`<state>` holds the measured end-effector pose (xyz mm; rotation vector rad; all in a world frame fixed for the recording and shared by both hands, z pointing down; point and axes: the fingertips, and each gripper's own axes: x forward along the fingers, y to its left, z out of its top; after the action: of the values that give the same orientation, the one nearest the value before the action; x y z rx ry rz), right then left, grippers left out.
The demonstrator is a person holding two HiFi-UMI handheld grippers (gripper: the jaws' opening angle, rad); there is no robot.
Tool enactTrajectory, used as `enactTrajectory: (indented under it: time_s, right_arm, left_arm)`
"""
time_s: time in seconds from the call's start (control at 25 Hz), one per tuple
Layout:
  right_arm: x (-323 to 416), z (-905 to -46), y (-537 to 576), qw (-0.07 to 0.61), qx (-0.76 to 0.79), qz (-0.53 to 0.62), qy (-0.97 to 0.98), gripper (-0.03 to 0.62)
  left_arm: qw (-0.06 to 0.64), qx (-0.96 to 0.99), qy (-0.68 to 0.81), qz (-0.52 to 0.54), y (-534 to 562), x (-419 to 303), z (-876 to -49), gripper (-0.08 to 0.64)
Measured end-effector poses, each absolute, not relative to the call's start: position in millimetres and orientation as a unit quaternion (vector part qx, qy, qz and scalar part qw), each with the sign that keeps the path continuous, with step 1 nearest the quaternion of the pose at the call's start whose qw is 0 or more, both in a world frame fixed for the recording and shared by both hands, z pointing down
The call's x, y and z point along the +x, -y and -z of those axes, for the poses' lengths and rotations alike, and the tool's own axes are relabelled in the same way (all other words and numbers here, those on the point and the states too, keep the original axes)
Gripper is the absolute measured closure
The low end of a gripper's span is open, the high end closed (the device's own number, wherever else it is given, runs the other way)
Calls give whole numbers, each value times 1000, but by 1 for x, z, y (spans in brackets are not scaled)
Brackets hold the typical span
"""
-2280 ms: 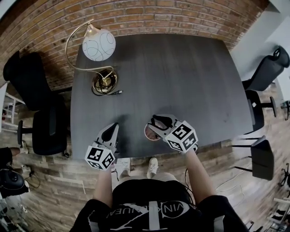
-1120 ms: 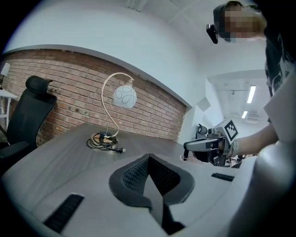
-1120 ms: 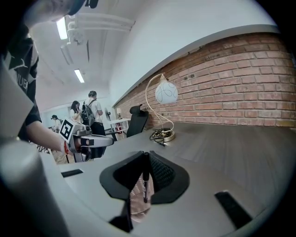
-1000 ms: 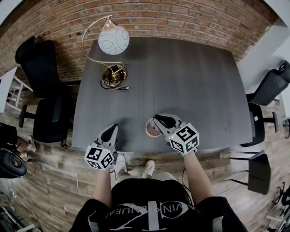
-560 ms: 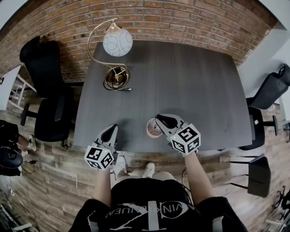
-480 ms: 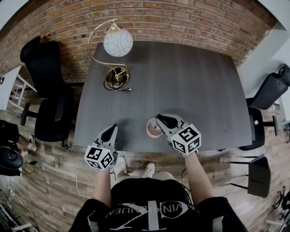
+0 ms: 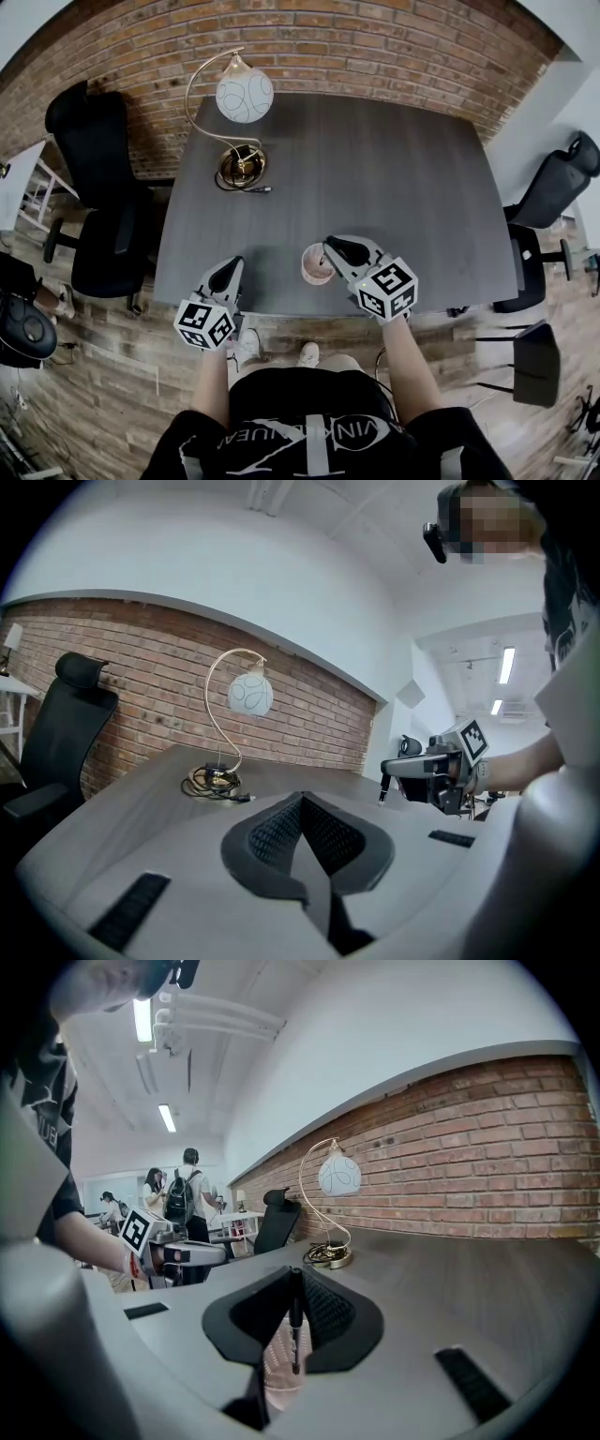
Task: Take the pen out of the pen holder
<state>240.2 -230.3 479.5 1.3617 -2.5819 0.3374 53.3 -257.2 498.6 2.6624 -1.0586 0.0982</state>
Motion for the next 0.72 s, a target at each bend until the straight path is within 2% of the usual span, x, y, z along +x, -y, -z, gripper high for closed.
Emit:
enactTrajectory:
  time_s: [0.72]
  right_arm:
    - [236, -443, 214, 84, 462, -75, 880, 543]
  left_arm:
    - [119, 923, 366, -23, 232, 46, -480, 548]
